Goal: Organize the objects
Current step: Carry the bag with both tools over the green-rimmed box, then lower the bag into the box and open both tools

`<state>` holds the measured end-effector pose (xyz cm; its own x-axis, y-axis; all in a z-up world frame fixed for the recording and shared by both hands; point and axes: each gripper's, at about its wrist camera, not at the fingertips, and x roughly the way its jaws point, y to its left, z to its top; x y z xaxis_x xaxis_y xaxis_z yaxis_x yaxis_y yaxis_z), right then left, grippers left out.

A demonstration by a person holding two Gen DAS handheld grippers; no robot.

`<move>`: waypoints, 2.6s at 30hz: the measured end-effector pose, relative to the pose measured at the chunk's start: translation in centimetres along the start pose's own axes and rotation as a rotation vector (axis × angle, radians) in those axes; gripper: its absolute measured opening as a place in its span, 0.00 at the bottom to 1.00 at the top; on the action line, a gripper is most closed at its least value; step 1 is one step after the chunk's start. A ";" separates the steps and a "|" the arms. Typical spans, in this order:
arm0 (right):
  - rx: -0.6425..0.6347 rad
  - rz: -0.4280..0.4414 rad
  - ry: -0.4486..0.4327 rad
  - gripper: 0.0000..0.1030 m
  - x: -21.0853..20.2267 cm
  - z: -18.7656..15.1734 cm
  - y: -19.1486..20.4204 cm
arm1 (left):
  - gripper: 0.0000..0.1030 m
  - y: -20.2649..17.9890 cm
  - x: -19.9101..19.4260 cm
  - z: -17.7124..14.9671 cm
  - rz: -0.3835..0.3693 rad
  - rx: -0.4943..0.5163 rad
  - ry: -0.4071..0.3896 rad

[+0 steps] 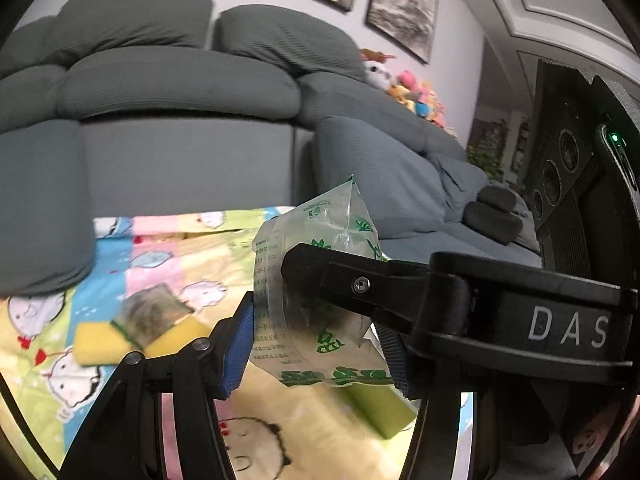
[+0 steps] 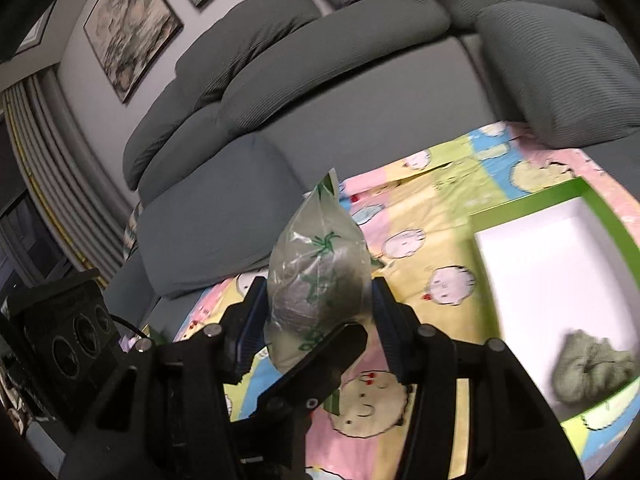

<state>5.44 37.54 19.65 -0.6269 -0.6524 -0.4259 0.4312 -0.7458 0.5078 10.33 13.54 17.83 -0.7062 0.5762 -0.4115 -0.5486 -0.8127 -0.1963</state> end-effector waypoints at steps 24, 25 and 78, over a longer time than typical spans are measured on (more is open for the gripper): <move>0.323 -0.243 -0.090 0.49 -6.6 -1.3 -12.2 | 0.57 -10.3 9.7 -1.0 -0.261 0.077 0.214; 0.334 -0.256 -0.087 0.49 -6.6 -1.4 -12.7 | 0.57 -10.5 10.2 -1.2 -0.271 0.073 0.225; 0.237 -0.437 -0.082 0.73 -4.4 -0.6 -9.5 | 0.87 5.4 4.7 -3.0 0.013 -0.199 0.272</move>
<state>4.51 47.36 16.23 -0.7690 -0.2660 -0.5812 -0.0367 -0.8895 0.4555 5.37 11.58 12.17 -0.5527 0.5429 -0.6323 -0.4233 -0.8364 -0.3481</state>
